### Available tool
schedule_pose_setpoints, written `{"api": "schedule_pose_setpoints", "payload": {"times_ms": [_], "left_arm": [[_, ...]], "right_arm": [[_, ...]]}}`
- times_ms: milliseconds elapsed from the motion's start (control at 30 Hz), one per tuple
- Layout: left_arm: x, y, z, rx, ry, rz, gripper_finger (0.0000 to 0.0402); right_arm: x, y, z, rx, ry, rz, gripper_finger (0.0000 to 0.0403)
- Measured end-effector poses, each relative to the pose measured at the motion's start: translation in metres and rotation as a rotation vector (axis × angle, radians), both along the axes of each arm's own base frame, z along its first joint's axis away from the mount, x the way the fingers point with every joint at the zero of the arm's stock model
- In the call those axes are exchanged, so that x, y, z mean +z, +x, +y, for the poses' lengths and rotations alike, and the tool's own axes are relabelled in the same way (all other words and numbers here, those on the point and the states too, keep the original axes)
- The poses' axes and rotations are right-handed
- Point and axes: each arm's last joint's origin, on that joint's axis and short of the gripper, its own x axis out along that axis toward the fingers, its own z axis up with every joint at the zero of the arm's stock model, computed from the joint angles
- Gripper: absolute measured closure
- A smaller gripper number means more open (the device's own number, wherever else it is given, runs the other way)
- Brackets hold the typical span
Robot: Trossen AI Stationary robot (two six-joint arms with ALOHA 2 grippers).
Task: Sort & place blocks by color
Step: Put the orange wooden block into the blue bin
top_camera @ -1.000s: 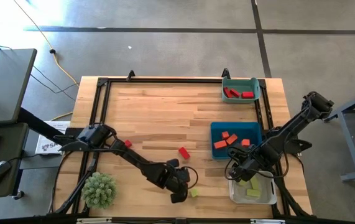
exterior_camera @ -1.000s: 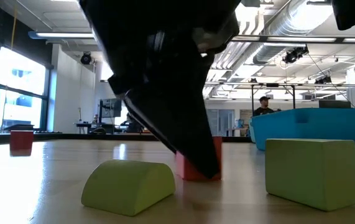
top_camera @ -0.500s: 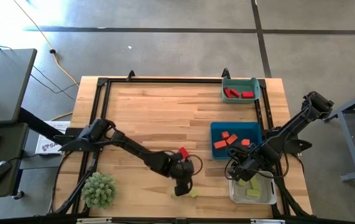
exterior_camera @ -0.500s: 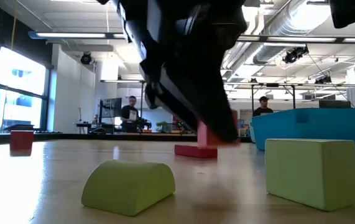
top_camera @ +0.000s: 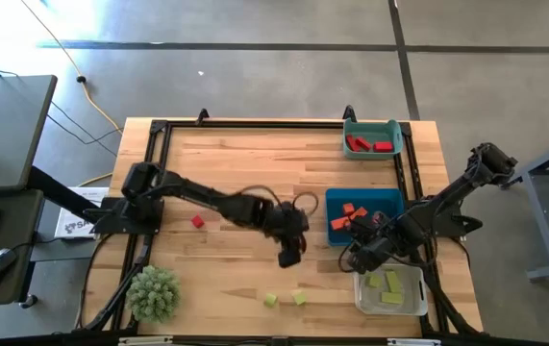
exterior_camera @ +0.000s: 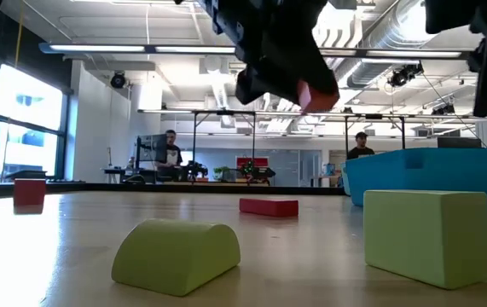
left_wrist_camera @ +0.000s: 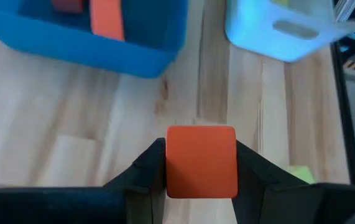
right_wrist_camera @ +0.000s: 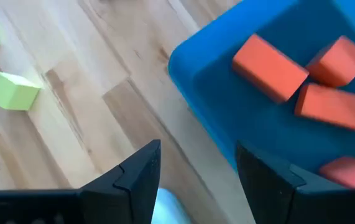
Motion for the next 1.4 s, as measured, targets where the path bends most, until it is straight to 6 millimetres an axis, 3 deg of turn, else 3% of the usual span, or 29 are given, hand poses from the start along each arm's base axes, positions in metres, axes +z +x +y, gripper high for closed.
{"api": "schedule_pose_setpoints", "payload": {"times_ms": [467,767,1067,1400], "left_arm": [[0.035,-0.013,0.124,-0.031,-0.330,-0.197,0.0297],[0.043,-0.031,0.186,0.037,-0.568,-0.282,0.0297],[0.055,-0.042,0.218,-0.016,-0.707,-0.378,0.0297],[0.063,-0.043,0.224,-0.093,-0.743,-0.434,0.0295]], "right_arm": [[0.002,0.026,-0.037,0.055,-0.085,-0.037,0.0210],[0.010,0.048,-0.056,0.111,-0.188,-0.192,0.0210],[0.025,0.067,-0.075,0.039,-0.449,-0.367,0.0210],[0.043,0.078,-0.081,-0.016,-0.753,-0.476,0.0210]]}}
